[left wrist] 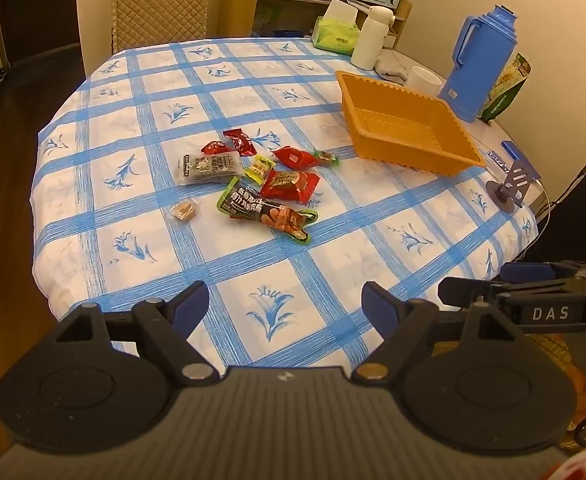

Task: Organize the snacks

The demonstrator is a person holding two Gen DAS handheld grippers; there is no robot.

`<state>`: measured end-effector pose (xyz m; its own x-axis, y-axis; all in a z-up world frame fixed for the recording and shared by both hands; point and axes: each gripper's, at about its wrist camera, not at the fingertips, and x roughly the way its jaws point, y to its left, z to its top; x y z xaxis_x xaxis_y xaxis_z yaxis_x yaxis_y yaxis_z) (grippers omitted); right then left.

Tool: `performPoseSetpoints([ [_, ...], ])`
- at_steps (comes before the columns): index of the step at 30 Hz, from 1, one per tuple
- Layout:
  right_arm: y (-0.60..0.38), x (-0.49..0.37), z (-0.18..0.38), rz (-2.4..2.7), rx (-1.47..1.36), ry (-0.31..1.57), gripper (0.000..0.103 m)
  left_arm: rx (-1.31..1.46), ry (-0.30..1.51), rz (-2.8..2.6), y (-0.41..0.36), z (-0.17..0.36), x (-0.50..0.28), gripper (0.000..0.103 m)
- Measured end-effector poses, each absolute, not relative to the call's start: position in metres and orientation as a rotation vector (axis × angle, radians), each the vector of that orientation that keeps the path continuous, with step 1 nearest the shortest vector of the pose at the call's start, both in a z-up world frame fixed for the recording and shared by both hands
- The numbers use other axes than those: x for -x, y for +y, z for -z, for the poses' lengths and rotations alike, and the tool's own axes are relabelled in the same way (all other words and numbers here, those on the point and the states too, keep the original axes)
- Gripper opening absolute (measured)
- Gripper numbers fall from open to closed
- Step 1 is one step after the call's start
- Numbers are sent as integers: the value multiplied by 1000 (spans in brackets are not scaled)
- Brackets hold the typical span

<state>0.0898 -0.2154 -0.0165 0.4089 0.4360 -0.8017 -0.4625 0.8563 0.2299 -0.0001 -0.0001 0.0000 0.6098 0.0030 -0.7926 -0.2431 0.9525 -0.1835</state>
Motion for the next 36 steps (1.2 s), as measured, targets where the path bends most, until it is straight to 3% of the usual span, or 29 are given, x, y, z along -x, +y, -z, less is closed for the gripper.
performPoseSetpoints([
  [36,-206,-90,13,-572,38,998,103,286,903,-141,0,0,0,82],
])
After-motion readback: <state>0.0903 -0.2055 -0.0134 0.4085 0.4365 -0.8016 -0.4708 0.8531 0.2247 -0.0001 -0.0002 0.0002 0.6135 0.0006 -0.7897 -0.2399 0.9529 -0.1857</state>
